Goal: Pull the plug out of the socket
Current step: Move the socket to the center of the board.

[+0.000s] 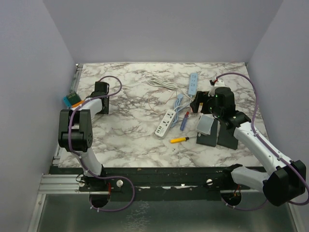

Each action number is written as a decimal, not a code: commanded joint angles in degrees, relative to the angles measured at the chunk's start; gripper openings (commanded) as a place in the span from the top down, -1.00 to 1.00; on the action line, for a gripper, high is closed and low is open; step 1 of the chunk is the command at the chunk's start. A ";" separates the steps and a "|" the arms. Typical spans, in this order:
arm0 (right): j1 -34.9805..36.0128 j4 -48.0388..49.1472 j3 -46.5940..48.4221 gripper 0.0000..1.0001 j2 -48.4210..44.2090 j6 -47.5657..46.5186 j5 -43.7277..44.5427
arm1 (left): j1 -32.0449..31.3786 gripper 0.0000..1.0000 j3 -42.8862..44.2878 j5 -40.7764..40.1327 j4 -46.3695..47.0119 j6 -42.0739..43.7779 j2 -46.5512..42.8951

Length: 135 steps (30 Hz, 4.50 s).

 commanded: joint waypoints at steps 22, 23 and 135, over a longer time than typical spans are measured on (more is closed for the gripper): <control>-0.25 0.59 -0.32 -0.68 -0.35 -1.07 0.44 | -12.52 0.98 -0.23 4.51 -2.79 -6.62 -0.36; -0.25 0.51 -0.30 -0.68 -0.35 -1.09 0.48 | -12.97 0.98 -0.05 5.56 -2.77 -7.05 -0.09; 38.89 15.20 38.92 -0.06 61.03 -14.62 4.24 | 7.17 -0.98 0.47 24.50 3.45 -21.13 -20.57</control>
